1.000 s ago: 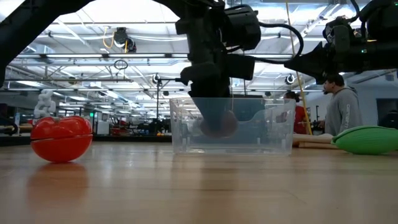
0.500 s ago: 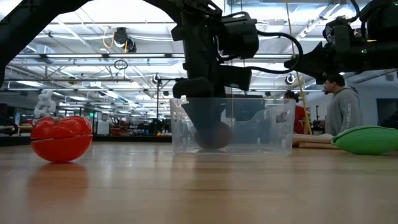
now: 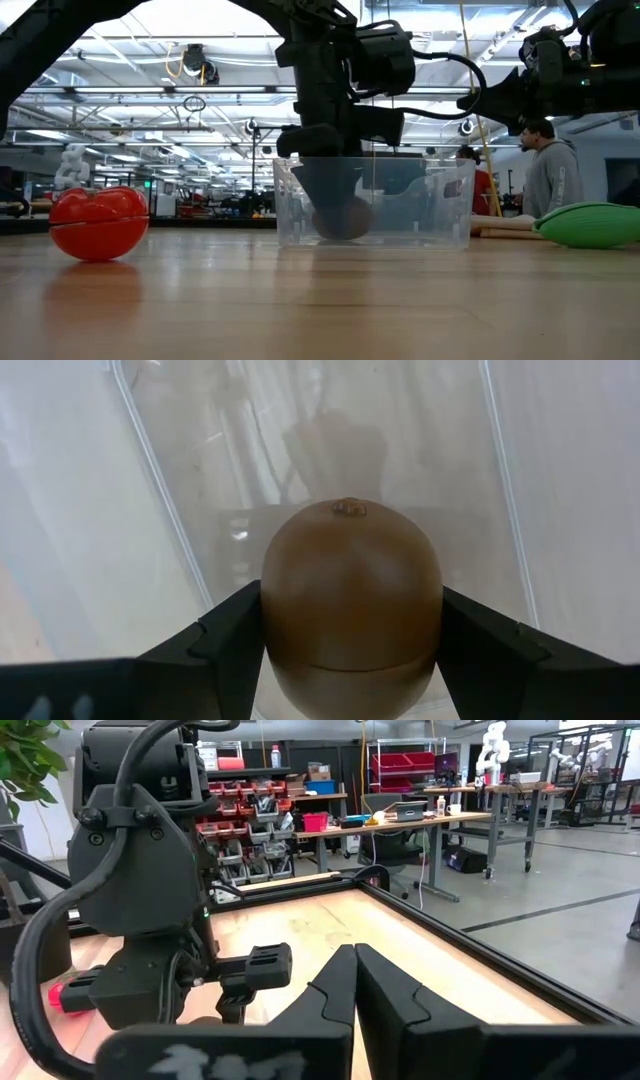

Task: Pick and placing Produce into tupperware
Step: Put the brown kiwi into the transparent bin, then put the green corn into the transparent bin

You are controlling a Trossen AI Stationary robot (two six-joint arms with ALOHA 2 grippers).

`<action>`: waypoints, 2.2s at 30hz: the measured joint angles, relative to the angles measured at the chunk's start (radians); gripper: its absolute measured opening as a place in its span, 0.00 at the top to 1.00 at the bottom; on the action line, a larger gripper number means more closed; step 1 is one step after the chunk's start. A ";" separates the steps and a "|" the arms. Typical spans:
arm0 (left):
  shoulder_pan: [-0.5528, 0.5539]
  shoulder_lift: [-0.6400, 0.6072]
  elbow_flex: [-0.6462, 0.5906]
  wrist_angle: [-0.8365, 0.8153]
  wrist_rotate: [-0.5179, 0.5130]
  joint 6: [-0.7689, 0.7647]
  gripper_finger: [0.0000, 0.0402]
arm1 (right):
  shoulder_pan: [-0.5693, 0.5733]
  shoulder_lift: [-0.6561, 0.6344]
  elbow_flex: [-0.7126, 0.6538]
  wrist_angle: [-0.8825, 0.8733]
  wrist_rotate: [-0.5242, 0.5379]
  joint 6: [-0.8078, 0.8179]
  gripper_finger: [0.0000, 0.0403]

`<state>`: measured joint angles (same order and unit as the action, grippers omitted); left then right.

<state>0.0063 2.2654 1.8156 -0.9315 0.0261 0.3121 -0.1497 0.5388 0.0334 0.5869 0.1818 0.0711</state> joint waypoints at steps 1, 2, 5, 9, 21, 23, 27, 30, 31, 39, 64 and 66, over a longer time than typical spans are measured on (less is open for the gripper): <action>0.000 0.000 0.000 0.000 0.000 -0.001 0.40 | 0.000 0.000 0.000 0.000 0.000 0.000 1.00; 0.000 0.000 0.000 -0.001 0.001 -0.001 0.40 | 0.000 0.000 0.000 0.000 0.000 0.000 1.00; 0.001 0.000 0.000 -0.001 0.004 -0.004 0.40 | 0.000 0.000 0.000 0.000 0.000 0.000 1.00; 0.002 0.000 -0.001 0.002 0.006 -0.006 0.38 | 0.000 0.000 0.000 0.000 0.000 0.000 1.00; 0.002 0.002 -0.002 -0.001 0.002 0.010 0.29 | 0.000 0.000 0.000 0.000 0.000 0.000 1.00; 0.002 -0.001 -0.002 -0.002 0.000 0.011 0.29 | 0.000 0.000 0.000 0.000 0.000 0.000 1.00; 0.002 -0.006 0.001 -0.006 -0.012 0.015 0.29 | 0.000 0.000 0.000 0.000 0.000 0.000 1.00; 0.002 -0.012 0.002 -0.005 -0.037 0.020 0.29 | 0.000 0.000 0.000 0.000 0.000 0.000 1.00; 0.002 -0.014 0.002 -0.007 -0.039 0.020 0.29 | 0.000 0.000 0.000 0.000 0.000 0.000 1.00; 0.002 -0.018 0.002 -0.013 -0.038 0.020 0.29 | 0.000 0.000 0.000 0.000 0.000 0.000 1.00; 0.002 -0.021 0.121 -0.121 -0.055 0.026 0.29 | 0.000 0.000 0.000 0.000 0.000 0.000 1.00; 0.002 -0.021 0.122 -0.120 -0.055 0.025 0.29 | 0.000 0.000 0.000 0.000 0.000 0.000 1.00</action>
<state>0.0078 2.2444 1.9373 -1.0515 -0.0288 0.3374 -0.1501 0.5392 0.0334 0.5872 0.1818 0.0711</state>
